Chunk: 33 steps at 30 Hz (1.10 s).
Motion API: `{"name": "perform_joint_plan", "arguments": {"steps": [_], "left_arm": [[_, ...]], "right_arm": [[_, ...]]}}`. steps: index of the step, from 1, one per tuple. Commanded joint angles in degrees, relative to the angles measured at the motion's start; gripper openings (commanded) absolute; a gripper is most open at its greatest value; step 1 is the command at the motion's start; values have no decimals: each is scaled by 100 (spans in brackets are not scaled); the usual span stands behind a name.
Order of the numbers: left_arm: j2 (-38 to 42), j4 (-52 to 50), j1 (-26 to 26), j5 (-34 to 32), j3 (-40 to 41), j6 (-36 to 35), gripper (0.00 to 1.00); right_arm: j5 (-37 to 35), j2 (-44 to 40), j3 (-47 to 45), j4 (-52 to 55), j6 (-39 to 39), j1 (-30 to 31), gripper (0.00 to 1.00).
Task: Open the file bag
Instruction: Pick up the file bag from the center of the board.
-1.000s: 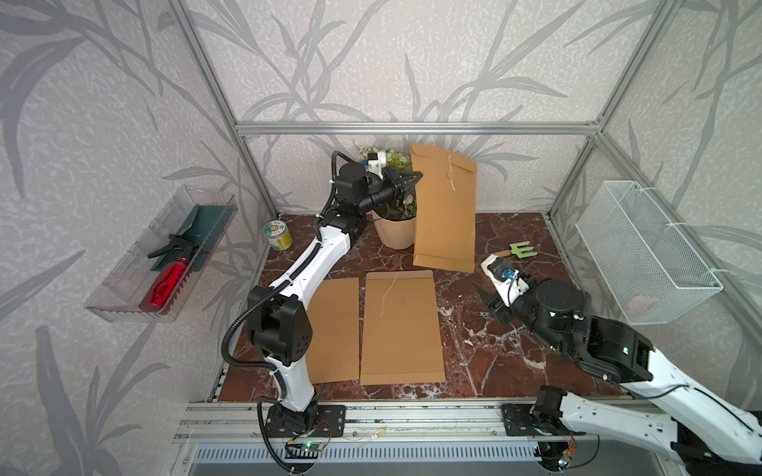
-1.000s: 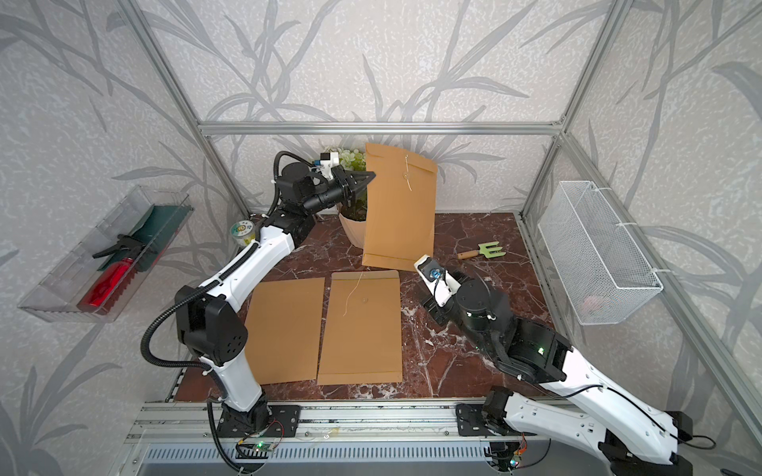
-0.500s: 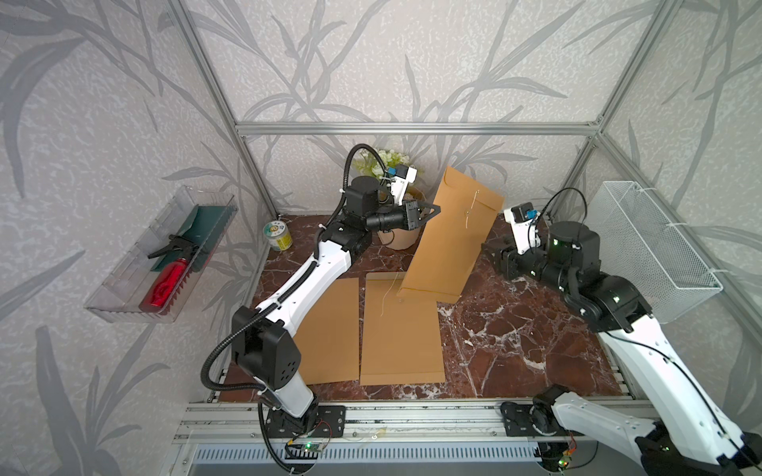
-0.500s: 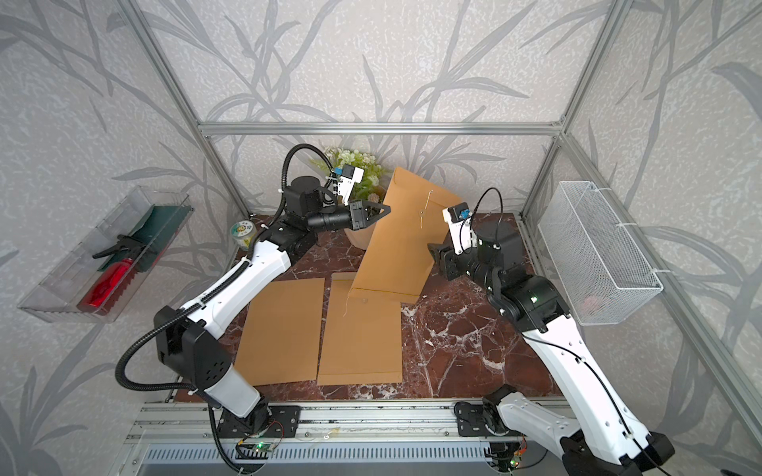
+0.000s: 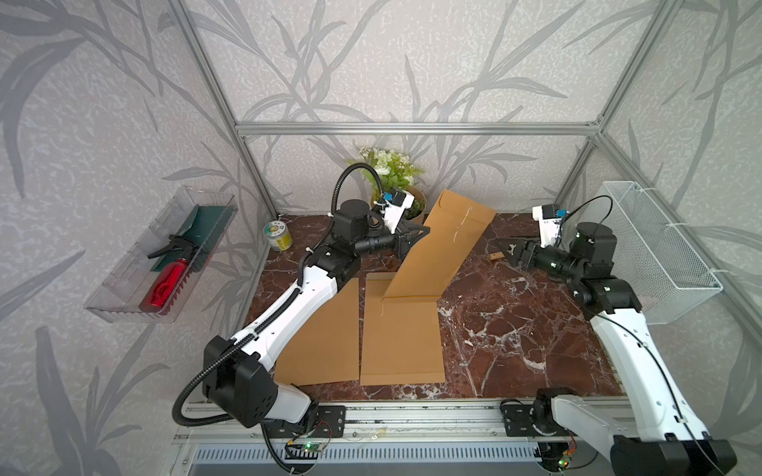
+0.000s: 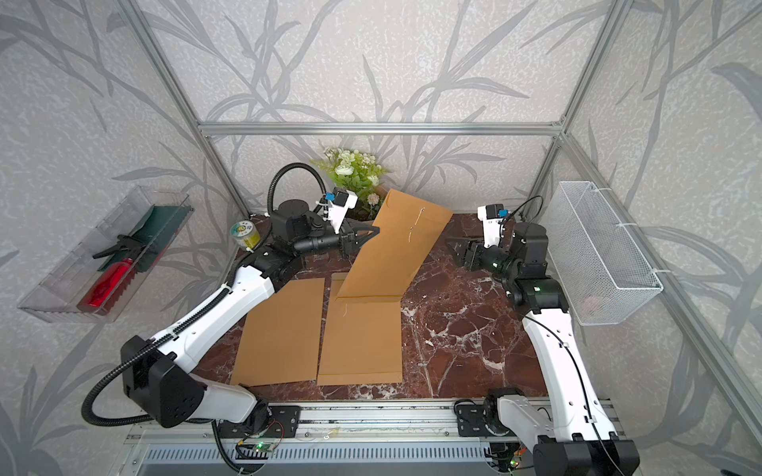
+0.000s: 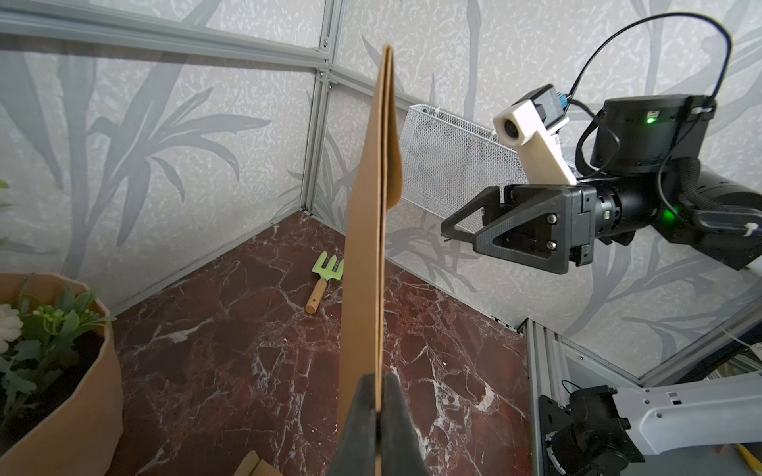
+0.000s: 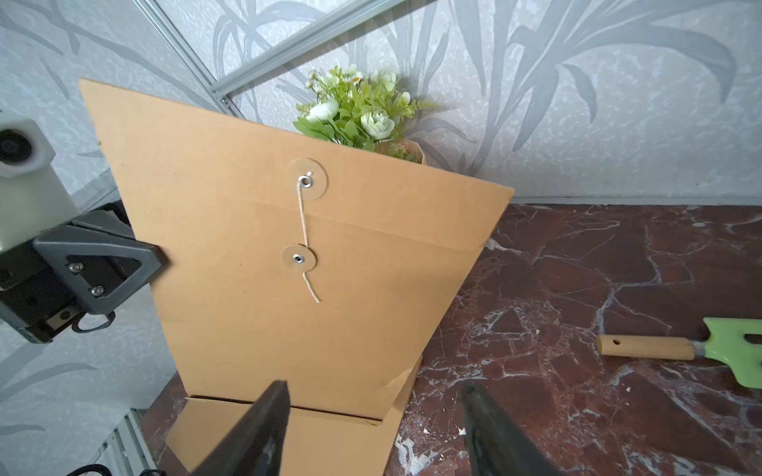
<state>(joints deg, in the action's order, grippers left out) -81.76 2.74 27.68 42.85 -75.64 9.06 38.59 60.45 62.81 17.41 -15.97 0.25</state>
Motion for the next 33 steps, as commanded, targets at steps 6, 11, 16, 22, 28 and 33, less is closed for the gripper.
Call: {"name": "perform_joint_plan", "arguments": {"steps": [6,11,16,22,28,33], "left_arm": [[452,1121,-87,63,337,69,0],[510,1740,-131,347,453,570,0],[601,2203,-184,558,532,912,0],[671,2515,-210,848,524,1226,0],[713,2795,-211,1106,565,1506,0],[747,2776,-219,1211,585,1537,0]], "right_arm": [[935,68,-466,-1436,-319,-95,69],[963,181,-581,-1820,-337,-95,71],[962,298,-536,-2040,-313,-113,72],[1104,465,-438,-2367,-396,-134,73],[1301,639,-436,-2843,-632,-204,73],[1589,705,-453,-3372,-881,-284,73]]}}
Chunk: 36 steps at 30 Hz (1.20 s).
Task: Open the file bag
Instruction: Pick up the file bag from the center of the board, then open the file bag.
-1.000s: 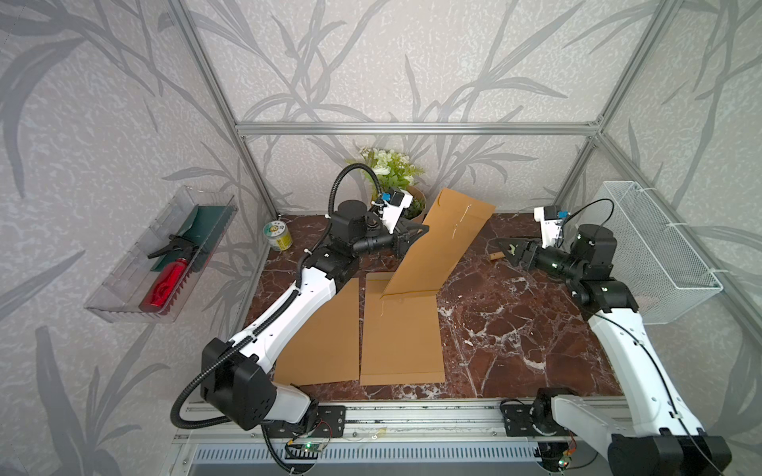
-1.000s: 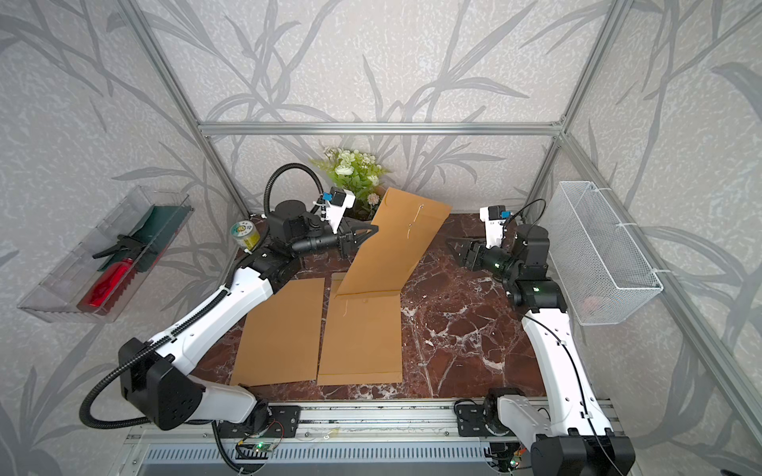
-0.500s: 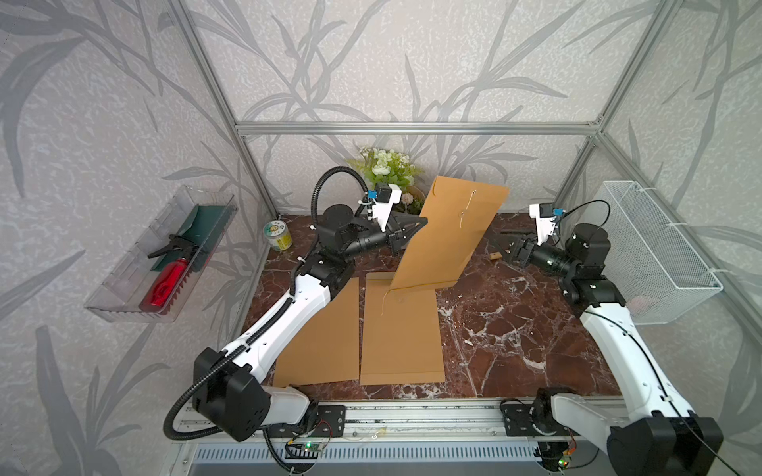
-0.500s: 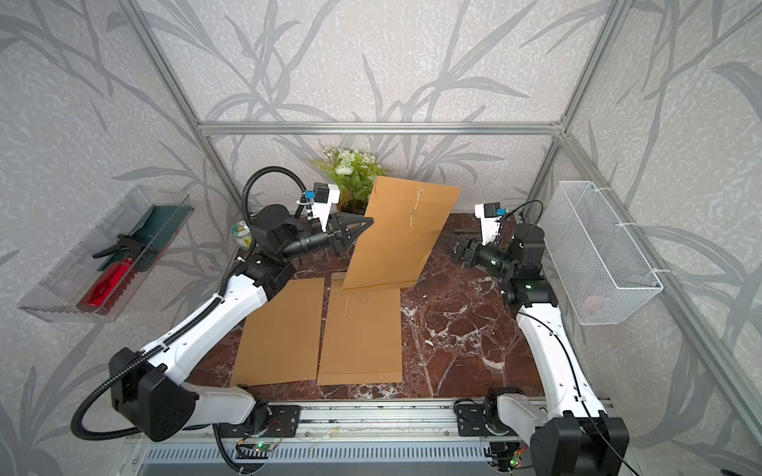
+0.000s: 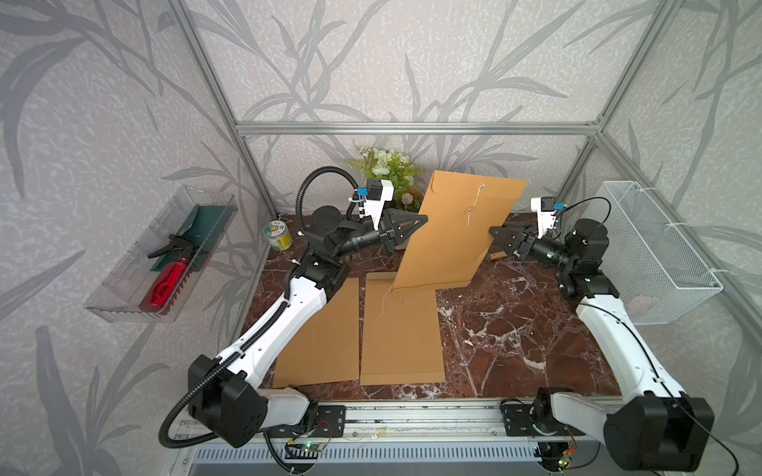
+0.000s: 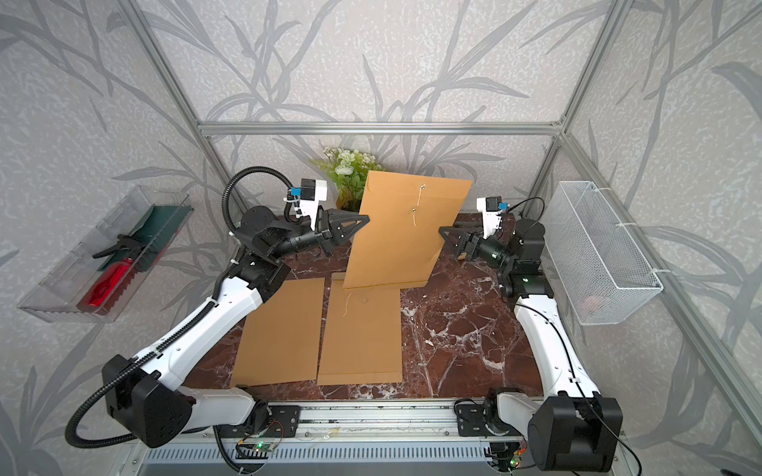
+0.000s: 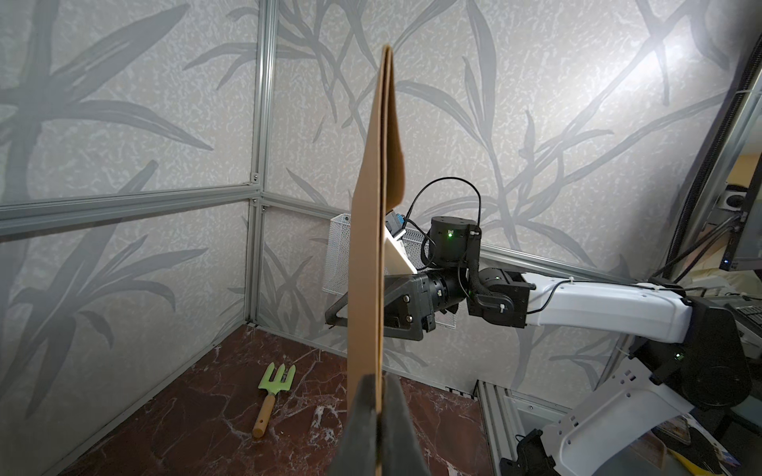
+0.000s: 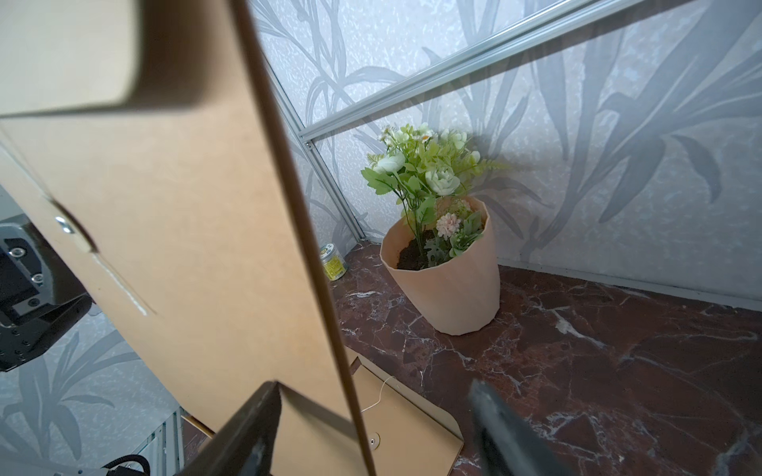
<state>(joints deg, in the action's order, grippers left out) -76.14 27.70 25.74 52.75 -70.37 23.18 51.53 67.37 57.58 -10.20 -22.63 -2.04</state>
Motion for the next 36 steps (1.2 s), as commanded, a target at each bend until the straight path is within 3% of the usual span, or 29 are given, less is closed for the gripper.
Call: {"name": "perform_joint_plan", "arguments": {"steps": [1,12,19,26,32,36], "left_arm": [[186,279,-25,227,70,125,0],[228,304,-42,148,129,115,0],[205,456,-88,31,181,193,0],[142,683,-108,-28,217,369,0],[74,549,-120,-159,130,409,0],[40,231,-133,-155,-44,324,14]], "right_arm": [[366,28,69,-726,-282,-72,73],[1338,366,25,-2393,-1437,-112,71],[1682,488,-29,-3178,-2173,-112,42],[1841,365,-2,-3181,-2210,-112,31],[1905,303,16,-3182,-2166,-112,8],[1921,254,16,-3138,-2067,-110,3]]}}
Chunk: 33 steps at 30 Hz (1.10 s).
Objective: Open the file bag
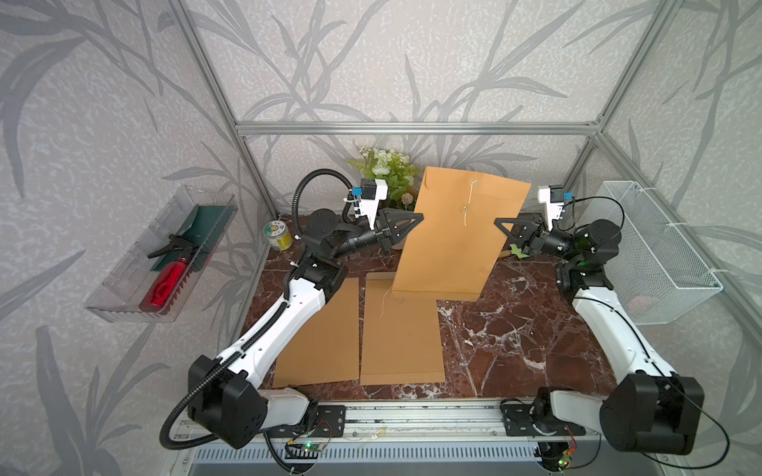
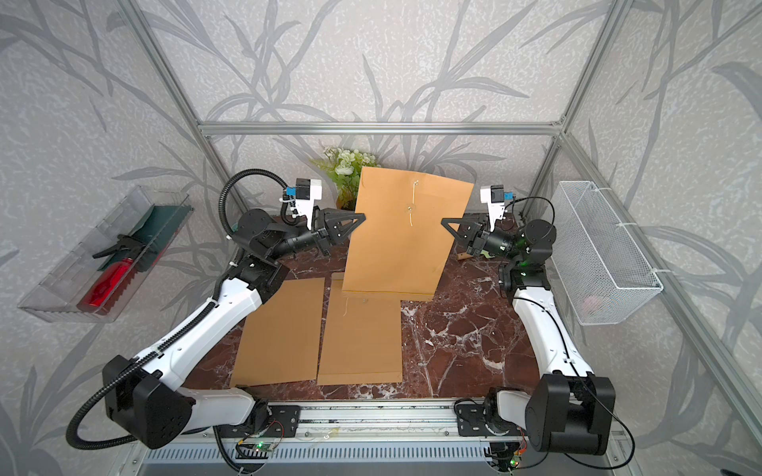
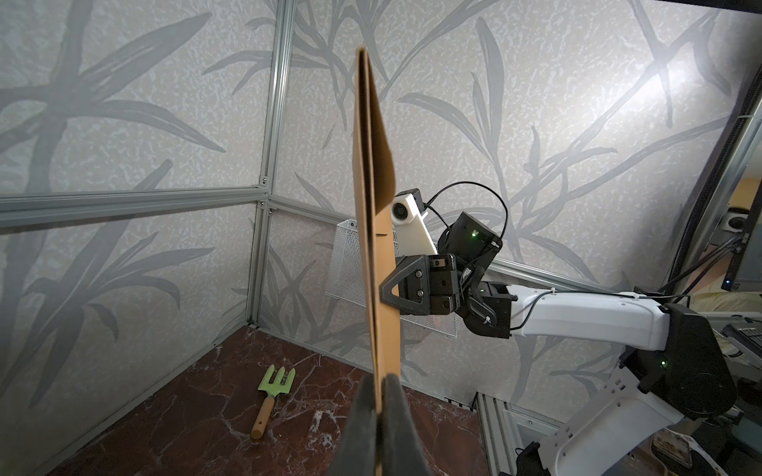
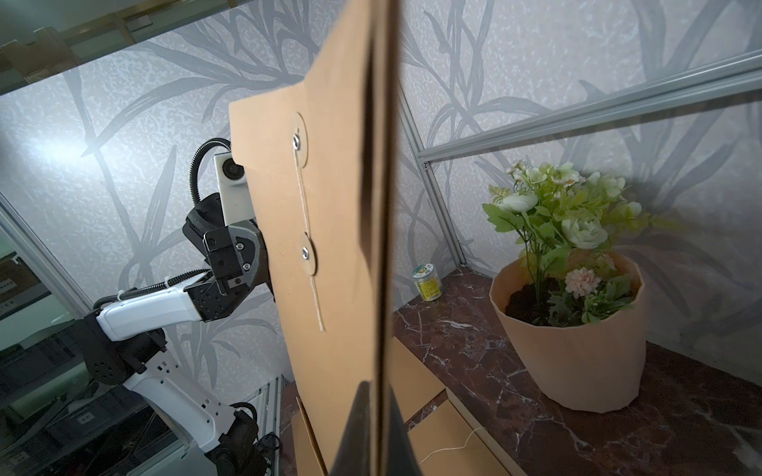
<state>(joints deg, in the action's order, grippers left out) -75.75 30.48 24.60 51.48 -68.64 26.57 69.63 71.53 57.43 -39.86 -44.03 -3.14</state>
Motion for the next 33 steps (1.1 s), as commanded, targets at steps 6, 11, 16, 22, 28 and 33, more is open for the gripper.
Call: {"name": "perform_joint_plan", "arguments": {"steps": [6,11,16,22,28,33], "left_arm": [[-131,-462,-28,148,-665,-110,35],[-354,-652,-38,307,-1039,-43,38],[-589,-777,-34,450,-1335,93,38],[-683,-824,-34,485,-1399,121,38],[-752,-833,-34,511,-1450,163,33],[-775,-740,-34,516,-1470,232,12]], "right_arm": [[187,-209,75,-51,187,-3,1],[252,-270,115,181,357,-3,0],[253,-359,159,460,561,-2,0],[245,-337,240,479,523,31,0],[218,-282,320,462,515,124,0],[192,-214,339,461,529,166,0]]}}
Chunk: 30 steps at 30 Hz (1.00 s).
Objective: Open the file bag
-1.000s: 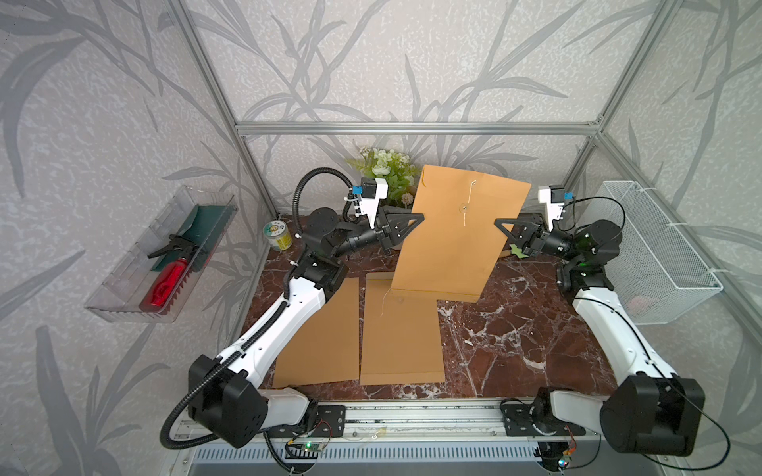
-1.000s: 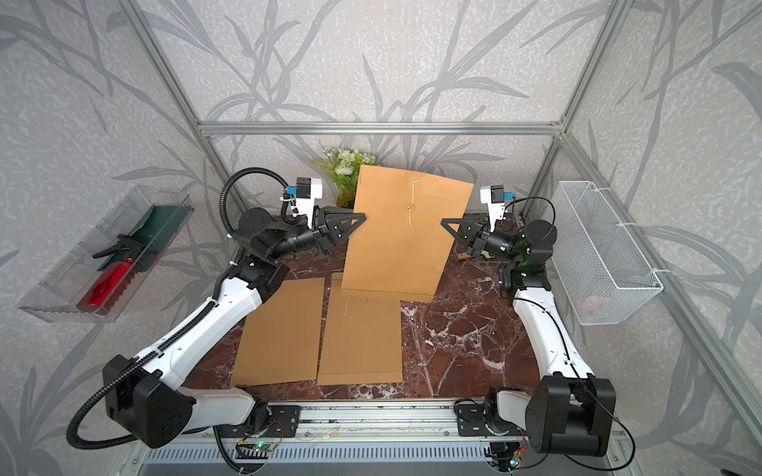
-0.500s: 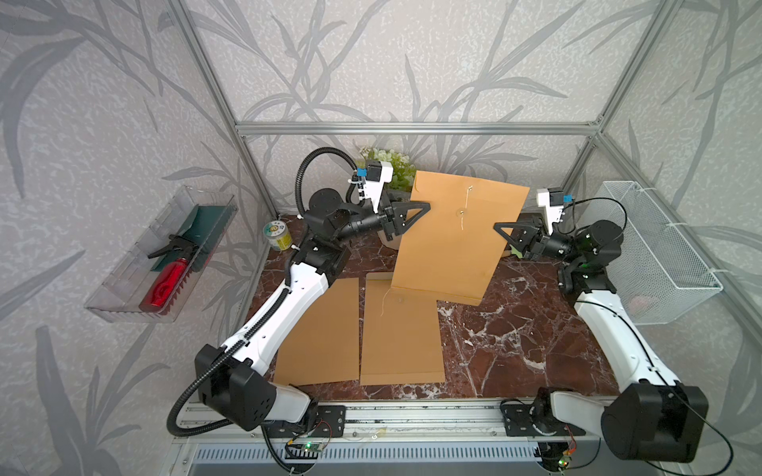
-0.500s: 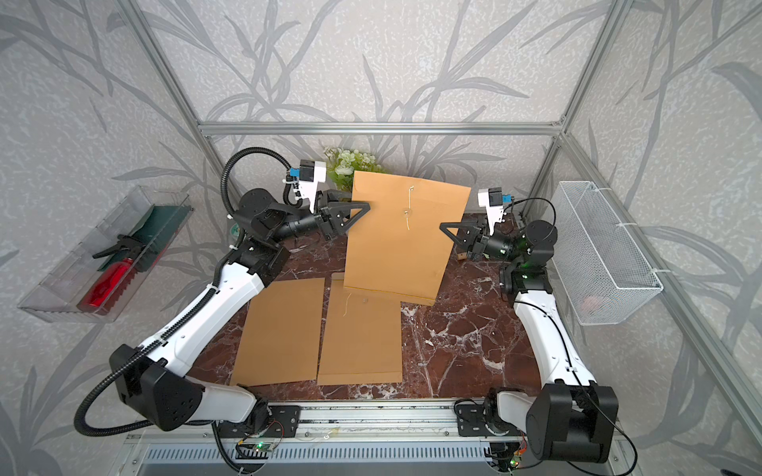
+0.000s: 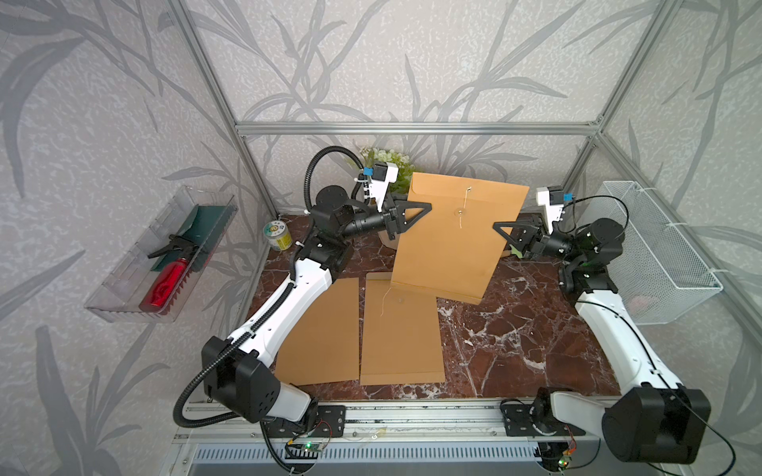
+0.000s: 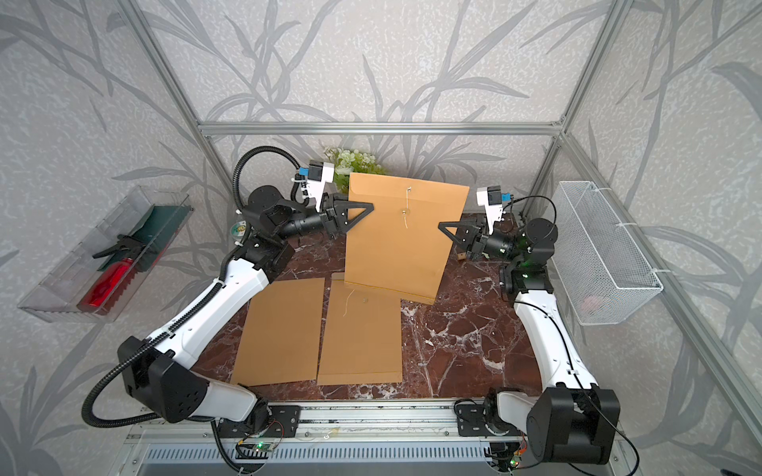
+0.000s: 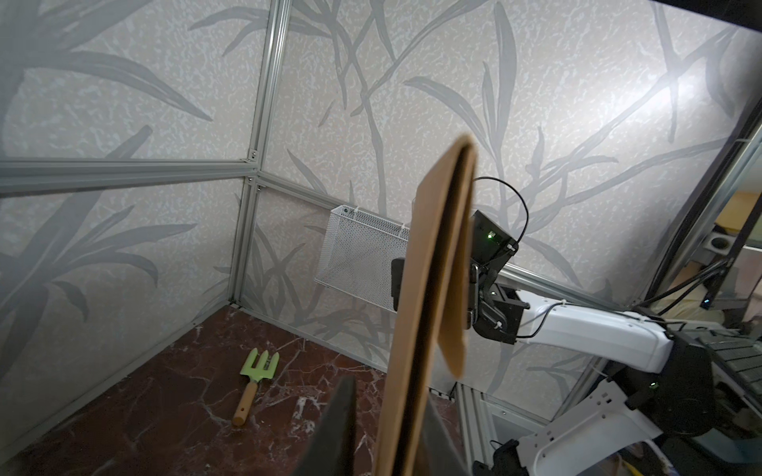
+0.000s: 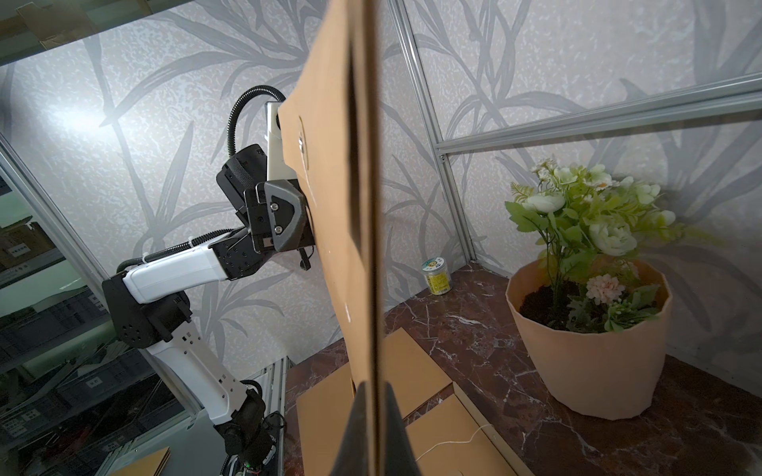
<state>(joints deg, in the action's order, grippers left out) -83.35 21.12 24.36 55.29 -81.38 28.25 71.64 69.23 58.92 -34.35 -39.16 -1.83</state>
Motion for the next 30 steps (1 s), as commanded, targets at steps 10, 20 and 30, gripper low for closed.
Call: {"name": "perform_joint_plan", "arguments": {"steps": [10,20,30], "left_arm": [[591,-676,-19,-1144,231,-1199,0],[962,-557,5,-1500,578,-1885,0],[1086,110,190,-916,846,-1507,0]], "right_arm": [[-1222,-467,346,3058,2255,38,47],[-1492,-972,254,3740,2492,282,50],[-1569,66,737,2904,2384,1739,50]]}}
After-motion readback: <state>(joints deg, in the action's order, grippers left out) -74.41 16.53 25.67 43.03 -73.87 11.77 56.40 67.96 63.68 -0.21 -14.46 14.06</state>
